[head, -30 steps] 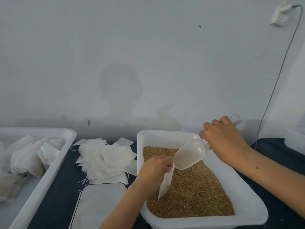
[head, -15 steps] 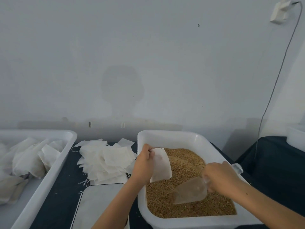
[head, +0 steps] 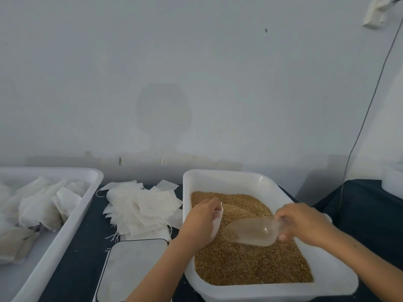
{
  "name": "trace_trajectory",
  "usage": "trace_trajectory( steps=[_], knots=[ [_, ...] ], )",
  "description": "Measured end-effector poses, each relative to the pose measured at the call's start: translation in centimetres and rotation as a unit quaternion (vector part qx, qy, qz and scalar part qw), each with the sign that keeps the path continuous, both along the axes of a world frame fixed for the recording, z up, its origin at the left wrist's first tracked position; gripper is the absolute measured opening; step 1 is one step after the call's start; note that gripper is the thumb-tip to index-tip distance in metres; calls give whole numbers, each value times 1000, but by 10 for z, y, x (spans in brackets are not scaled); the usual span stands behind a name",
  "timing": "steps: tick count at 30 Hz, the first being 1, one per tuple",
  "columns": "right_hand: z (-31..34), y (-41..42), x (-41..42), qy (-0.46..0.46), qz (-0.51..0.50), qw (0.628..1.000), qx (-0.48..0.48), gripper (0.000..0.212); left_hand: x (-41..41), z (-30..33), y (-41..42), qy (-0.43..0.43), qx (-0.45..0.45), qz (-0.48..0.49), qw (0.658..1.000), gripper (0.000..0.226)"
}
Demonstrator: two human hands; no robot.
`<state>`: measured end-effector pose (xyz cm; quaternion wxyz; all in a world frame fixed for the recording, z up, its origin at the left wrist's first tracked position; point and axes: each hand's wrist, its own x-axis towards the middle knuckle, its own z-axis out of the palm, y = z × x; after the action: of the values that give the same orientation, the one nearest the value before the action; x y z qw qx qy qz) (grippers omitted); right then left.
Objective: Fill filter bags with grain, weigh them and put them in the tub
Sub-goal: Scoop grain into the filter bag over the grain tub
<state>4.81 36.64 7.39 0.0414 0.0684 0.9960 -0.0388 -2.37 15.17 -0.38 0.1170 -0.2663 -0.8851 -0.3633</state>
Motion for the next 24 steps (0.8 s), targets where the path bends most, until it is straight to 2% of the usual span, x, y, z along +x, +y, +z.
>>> trace_trajectory(
  steps=[3, 7, 14, 17, 21, 24],
  knots=[
    [19, 4, -4, 47, -11, 998, 26, 20, 0, -1, 1, 14, -31, -20, 999, 18],
    [23, -2, -12, 160, 31, 980, 116, 18, 2, 4, 0, -2, -25, -45, 999, 8],
    [22, -13, -19, 193, 53, 959, 200, 17, 5, 8, 1, -31, -21, -41, 998, 7],
    [22, -12, -16, 163, 41, 969, 182, 9, 5, 6, 1, -23, -21, -31, 999, 8],
    [18, -8, -9, 34, -16, 994, 101, 14, 2, 1, 0, -3, -28, -2, 1000, 14],
    [3, -5, -5, -17, -28, 995, 92, 15, 2, 0, -1, -4, -11, 17, 1000, 14]
  ],
)
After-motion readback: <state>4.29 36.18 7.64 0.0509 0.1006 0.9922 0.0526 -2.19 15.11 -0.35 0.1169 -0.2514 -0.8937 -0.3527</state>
